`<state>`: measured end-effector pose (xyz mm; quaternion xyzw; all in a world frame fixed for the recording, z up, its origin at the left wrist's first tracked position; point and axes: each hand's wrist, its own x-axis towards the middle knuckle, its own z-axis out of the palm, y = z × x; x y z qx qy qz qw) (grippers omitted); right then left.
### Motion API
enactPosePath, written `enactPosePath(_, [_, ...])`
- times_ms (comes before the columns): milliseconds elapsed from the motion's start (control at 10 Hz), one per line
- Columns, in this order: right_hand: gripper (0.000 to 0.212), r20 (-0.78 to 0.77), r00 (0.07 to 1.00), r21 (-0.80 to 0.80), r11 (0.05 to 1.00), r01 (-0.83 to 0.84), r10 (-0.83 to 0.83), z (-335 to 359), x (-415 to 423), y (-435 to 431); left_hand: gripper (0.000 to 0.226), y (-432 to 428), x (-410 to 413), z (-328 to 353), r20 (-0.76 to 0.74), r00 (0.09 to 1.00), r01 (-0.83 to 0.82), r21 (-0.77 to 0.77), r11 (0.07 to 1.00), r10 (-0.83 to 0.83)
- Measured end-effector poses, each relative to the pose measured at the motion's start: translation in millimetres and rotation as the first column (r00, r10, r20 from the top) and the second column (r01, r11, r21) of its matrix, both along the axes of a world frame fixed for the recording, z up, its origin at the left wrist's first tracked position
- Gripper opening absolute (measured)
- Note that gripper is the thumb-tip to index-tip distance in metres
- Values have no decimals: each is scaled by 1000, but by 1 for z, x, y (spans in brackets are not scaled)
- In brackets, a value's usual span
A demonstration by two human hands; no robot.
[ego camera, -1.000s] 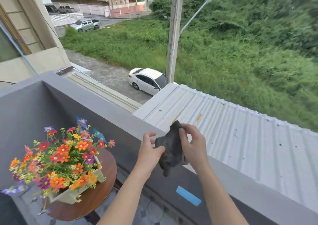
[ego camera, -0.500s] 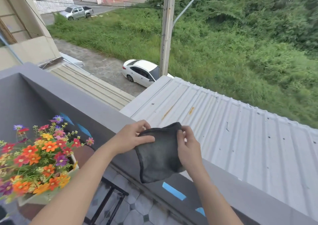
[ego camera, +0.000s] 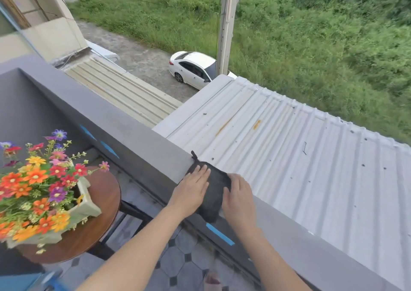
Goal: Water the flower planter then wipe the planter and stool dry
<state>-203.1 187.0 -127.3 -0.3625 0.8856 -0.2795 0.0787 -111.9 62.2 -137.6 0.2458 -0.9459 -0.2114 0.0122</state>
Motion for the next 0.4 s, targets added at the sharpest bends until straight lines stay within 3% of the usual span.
enactPosePath(100, [72, -13, 974, 291, 933, -211, 225, -10, -1, 2, 76, -5, -4, -11, 137, 990, -14, -128, 992, 32])
enactPosePath(200, [88, 62, 959, 370, 886, -279, 276, -16, -13, -2, 71, -10, -9, -8, 162, 986, -27, -114, 993, 46])
enactPosePath(300, [87, 13, 948, 455, 842, -289, 319, -10, -18, -4, 57, -13, -9, -3, 186, 982, -14, -102, 995, 32])
enactPosePath(400, [77, 49, 956, 443, 852, -280, 289, 1, -15, -4, 55, -14, -9, 10, 185, 982, -22, -63, 998, 34])
